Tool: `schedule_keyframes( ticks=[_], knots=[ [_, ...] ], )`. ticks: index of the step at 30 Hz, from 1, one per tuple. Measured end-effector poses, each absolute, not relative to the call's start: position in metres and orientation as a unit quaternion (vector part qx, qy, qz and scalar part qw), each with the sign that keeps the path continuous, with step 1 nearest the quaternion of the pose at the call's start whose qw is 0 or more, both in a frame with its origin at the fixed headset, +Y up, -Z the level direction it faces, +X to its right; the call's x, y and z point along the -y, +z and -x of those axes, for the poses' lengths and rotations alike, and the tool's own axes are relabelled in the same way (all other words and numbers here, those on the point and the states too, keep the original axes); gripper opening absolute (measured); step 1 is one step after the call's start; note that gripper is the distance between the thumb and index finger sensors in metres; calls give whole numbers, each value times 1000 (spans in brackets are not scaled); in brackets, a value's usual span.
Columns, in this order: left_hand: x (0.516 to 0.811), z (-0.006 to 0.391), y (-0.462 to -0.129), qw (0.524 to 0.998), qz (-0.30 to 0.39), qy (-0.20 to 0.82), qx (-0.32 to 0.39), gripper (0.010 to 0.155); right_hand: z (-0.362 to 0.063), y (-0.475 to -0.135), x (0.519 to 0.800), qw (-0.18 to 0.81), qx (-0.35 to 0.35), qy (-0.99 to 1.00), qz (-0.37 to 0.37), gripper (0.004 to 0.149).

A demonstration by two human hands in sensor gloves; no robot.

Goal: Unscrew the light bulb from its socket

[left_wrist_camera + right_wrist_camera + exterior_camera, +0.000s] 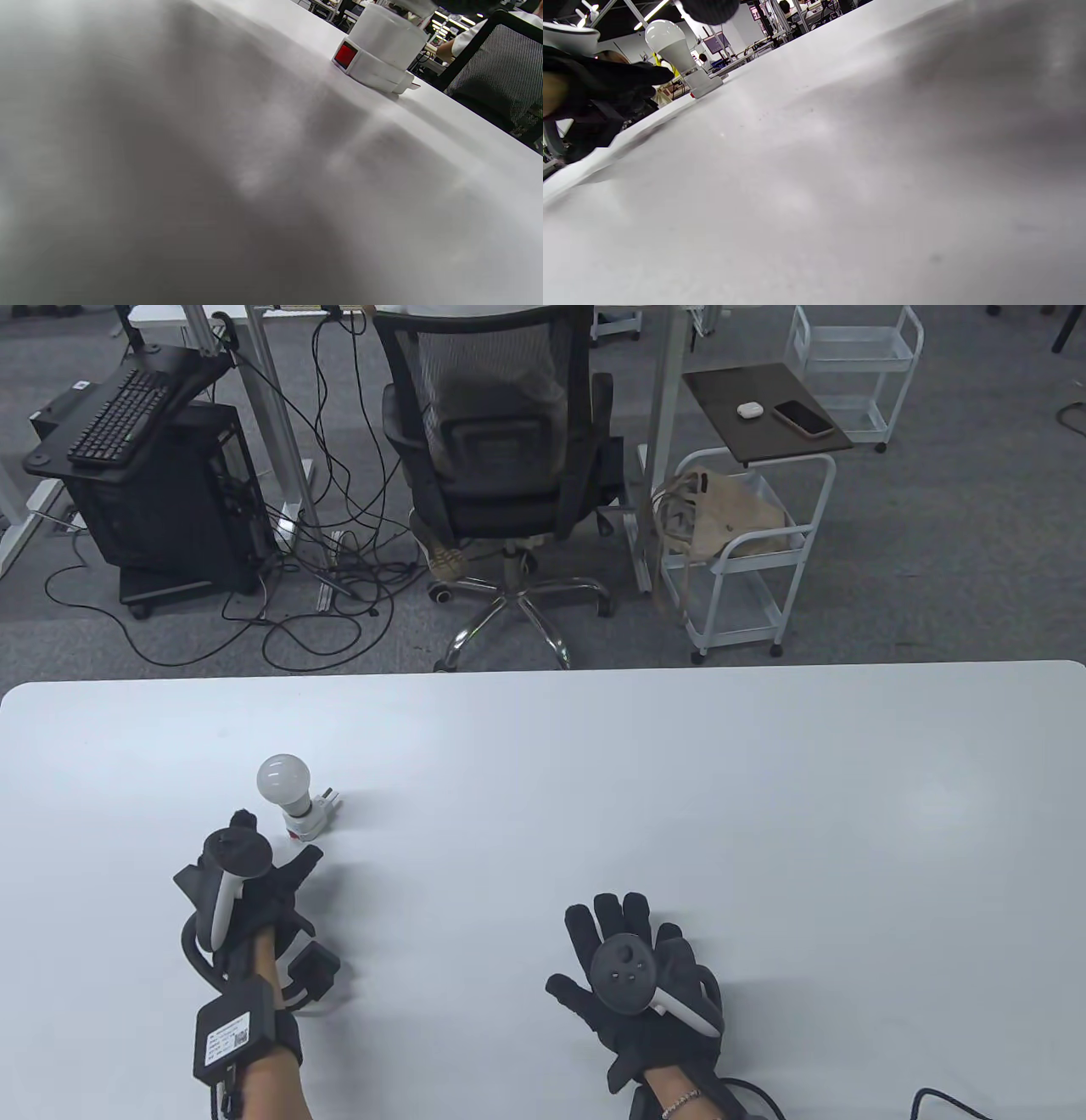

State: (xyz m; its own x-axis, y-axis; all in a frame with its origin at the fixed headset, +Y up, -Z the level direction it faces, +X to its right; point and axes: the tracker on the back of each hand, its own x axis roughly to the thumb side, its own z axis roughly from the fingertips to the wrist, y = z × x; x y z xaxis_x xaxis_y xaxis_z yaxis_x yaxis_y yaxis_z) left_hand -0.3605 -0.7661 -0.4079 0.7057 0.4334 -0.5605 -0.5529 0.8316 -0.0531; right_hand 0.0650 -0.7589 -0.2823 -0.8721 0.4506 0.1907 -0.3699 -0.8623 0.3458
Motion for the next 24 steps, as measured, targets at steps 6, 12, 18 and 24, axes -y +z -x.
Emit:
schedule_keyframes(
  ticks=[6, 12, 18, 24],
  knots=[
    [779, 362, -438, 914, 133, 276, -265, 91, -68, -285, 763, 207, -157, 958, -121, 76],
    [789, 366, -451, 904, 172, 285, -269, 92, -69, -287, 765, 202, -162, 959, -112, 75],
    [792, 368, -455, 897, 179, 294, -276, 80, -69, -287, 767, 198, -168, 959, -111, 75],
    [783, 369, -446, 902, 136, 302, -277, 69, -70, -288, 769, 207, -171, 957, -107, 75]
  ],
)
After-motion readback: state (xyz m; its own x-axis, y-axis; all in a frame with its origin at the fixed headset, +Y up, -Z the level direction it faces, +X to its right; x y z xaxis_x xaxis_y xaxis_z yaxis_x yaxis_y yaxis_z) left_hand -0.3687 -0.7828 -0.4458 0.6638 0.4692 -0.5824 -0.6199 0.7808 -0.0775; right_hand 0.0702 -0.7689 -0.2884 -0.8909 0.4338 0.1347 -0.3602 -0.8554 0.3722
